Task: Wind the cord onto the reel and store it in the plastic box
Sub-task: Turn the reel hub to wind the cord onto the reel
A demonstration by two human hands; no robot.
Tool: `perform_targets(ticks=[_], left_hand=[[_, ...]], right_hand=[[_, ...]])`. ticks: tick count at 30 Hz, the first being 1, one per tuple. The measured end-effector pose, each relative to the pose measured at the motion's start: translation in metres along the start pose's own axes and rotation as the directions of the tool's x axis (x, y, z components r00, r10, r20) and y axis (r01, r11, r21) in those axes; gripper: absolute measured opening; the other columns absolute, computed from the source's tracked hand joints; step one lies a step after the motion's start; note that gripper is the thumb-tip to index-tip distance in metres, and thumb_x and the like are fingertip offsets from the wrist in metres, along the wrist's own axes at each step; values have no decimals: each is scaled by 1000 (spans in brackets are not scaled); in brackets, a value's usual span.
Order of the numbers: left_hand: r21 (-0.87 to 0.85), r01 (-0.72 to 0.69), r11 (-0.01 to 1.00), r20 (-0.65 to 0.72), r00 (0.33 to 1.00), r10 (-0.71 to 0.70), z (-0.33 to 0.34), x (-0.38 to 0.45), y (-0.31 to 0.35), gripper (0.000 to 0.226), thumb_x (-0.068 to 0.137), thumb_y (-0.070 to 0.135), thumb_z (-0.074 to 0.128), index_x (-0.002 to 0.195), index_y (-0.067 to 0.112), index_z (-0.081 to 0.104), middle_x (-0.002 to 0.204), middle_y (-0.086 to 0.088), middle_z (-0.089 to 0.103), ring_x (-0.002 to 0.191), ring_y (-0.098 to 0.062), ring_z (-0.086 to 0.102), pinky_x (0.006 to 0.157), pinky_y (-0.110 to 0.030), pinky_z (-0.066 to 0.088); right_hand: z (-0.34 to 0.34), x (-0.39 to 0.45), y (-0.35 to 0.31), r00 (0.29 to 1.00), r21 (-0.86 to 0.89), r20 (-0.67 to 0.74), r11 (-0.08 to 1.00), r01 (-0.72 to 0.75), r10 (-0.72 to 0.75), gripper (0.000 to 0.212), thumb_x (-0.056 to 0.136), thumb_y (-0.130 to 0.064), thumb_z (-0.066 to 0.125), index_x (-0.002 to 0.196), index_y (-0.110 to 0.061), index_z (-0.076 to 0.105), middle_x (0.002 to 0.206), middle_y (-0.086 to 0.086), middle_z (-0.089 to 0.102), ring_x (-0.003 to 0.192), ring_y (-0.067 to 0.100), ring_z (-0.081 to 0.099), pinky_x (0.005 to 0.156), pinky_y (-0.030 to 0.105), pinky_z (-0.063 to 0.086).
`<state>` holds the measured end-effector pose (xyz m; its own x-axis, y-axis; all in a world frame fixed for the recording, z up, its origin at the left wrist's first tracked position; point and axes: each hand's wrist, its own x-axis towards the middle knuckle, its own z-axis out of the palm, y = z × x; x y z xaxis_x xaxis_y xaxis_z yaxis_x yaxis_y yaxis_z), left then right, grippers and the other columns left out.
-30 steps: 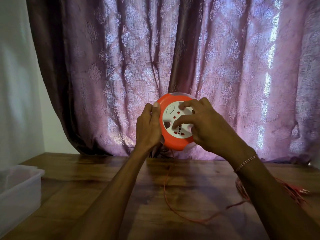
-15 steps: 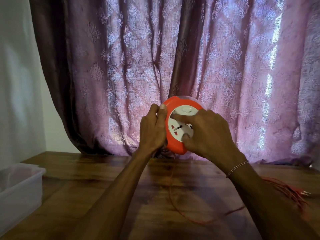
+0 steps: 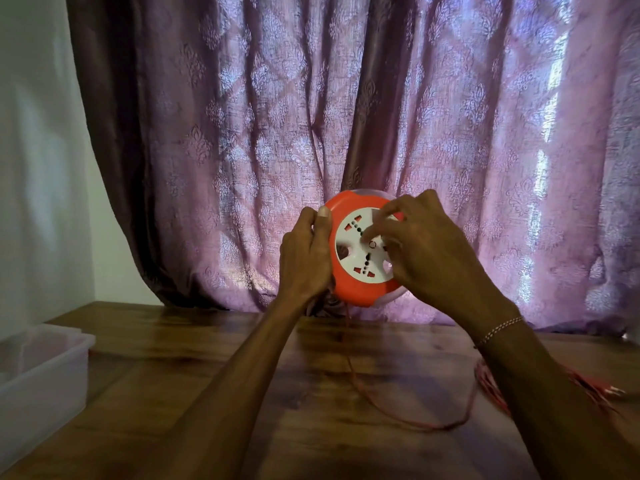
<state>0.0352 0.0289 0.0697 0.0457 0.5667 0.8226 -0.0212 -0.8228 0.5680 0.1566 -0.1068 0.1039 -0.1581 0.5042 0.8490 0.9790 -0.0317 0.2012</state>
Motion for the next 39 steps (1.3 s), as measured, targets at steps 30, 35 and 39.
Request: perform_targets(ticks=[30,35,39], left_hand=[[58,-20,998,-11,1000,21,4,0,-5,47,100,62,30,77,23,42,63,2,54,63,-23,54,67,-53,50],[55,-13,998,-40,999,15,3,0,-4,42,103,55,33,74,25,40,61,4,52,57,-10,46,65,-52,48],[89,-15,996,-1,1000,15,3,-2,-3,43,100,60,30,74,27,39,65,1,56,69,-33,59,67,-55,51]], right_hand=[[13,-4,-5,967,-74,-110,968,-238,230,37,88,-58,58,109,-29,70,86,-1,74,83,29,66,61,34,50],[5,0,7,962,108,272,994,-30,-1,56,81,-2,66,123,-40,64,135,9,50,119,29,40,86,46,49],[11,-5,-1,937,-31,349,999,7,4,63,84,-13,64,133,-51,51,144,9,39,127,29,30,84,42,47]])
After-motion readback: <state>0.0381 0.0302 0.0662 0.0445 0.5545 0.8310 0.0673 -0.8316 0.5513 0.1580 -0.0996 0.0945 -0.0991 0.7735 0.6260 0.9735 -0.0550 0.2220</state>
